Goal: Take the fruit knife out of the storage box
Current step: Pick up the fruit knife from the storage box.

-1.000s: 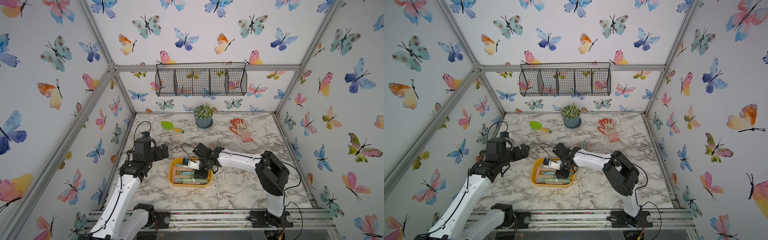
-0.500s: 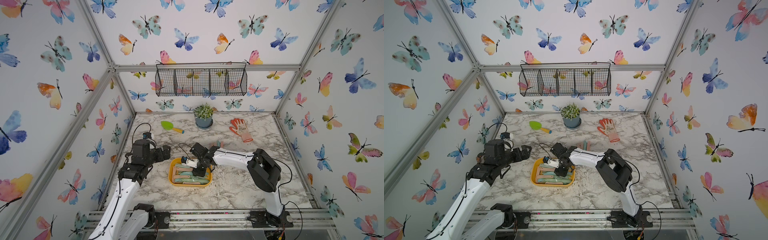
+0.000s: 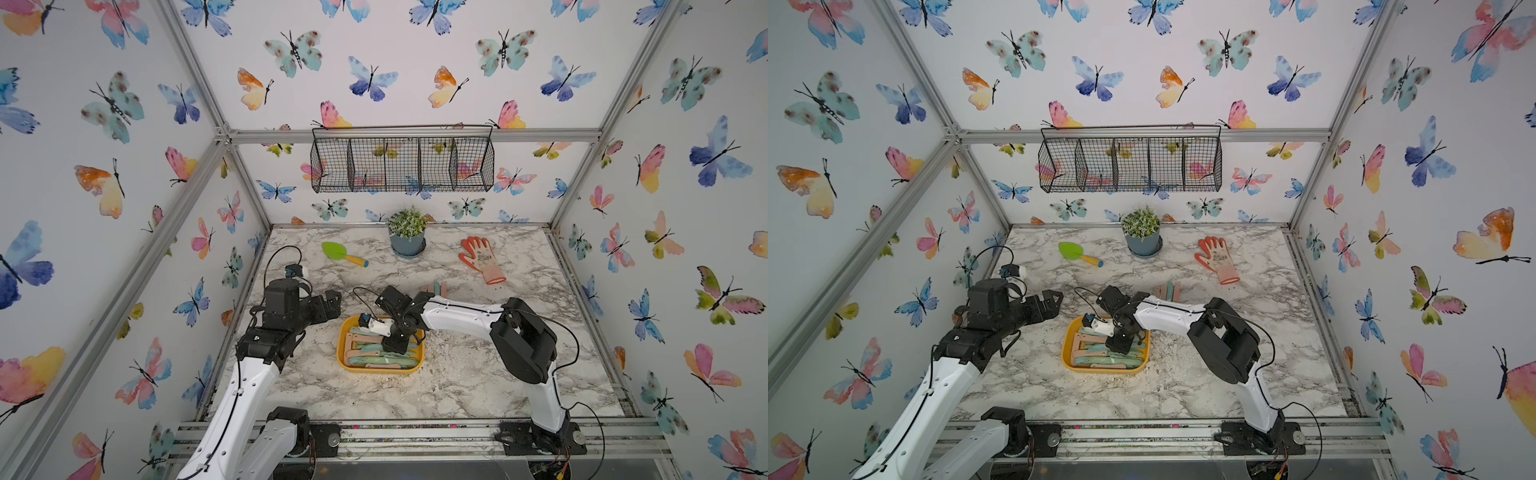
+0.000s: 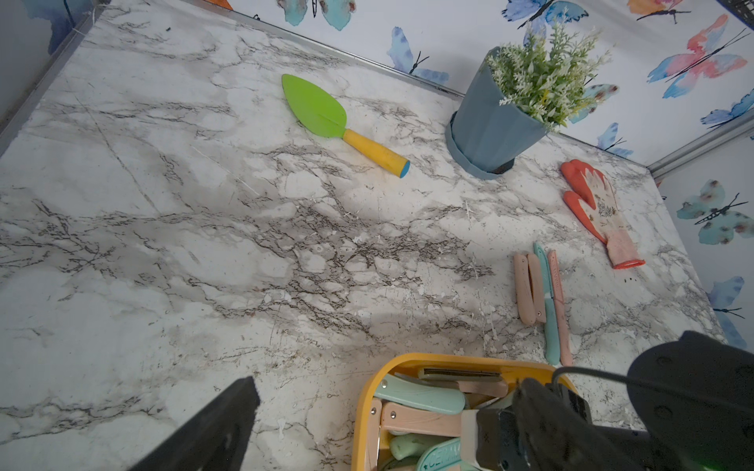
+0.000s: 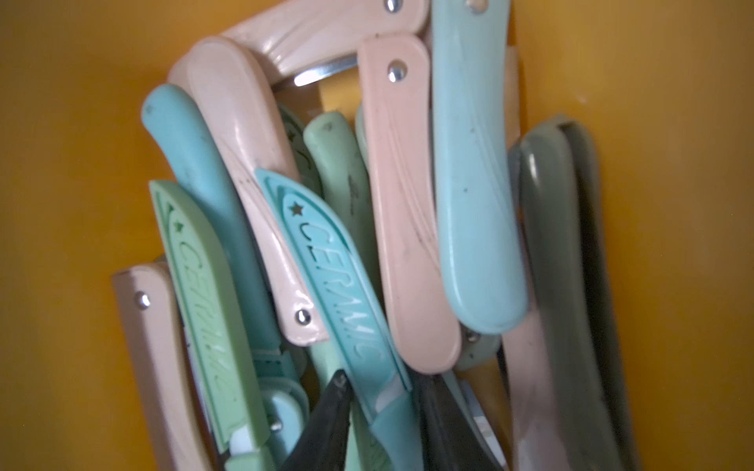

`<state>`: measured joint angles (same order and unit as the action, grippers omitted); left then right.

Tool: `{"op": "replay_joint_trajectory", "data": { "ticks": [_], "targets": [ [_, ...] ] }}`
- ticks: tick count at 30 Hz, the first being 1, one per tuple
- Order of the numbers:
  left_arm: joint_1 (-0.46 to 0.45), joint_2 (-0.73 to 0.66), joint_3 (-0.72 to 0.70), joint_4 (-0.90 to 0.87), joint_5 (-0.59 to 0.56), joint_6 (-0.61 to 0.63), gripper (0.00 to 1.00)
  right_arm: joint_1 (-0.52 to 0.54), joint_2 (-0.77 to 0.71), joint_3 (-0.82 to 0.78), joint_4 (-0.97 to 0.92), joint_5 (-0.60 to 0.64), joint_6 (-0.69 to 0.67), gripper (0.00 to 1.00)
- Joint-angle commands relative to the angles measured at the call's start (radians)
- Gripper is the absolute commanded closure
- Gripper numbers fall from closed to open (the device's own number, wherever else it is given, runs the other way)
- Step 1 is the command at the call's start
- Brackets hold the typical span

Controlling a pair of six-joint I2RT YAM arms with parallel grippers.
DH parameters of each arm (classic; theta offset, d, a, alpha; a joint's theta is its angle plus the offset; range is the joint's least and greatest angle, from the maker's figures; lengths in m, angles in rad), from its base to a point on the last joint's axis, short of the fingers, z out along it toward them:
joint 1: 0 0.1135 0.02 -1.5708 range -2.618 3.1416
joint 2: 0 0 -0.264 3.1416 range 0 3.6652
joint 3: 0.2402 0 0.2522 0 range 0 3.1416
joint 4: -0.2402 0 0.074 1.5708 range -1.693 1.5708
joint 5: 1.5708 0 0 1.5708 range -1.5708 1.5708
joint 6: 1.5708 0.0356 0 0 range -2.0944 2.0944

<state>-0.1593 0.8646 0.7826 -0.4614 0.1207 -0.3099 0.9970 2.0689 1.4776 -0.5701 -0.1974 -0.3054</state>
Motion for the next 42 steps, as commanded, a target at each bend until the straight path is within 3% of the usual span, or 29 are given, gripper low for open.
{"op": "replay_joint_trajectory", "data": {
  "ticks": [1,14,42],
  "targets": [
    [-0.002,-0.016,-0.008,0.007,-0.004,0.011,0.02,0.006,0.048,0.015,-0.027,0.027,0.014,0.73],
    [-0.002,-0.016,-0.008,0.007,-0.010,0.008,0.01,0.006,-0.017,0.024,-0.014,0.024,0.023,0.80],
    [-0.002,-0.007,-0.008,0.011,0.006,0.006,0.02,0.006,-0.121,-0.009,-0.003,0.068,0.045,0.80]
  ]
}}
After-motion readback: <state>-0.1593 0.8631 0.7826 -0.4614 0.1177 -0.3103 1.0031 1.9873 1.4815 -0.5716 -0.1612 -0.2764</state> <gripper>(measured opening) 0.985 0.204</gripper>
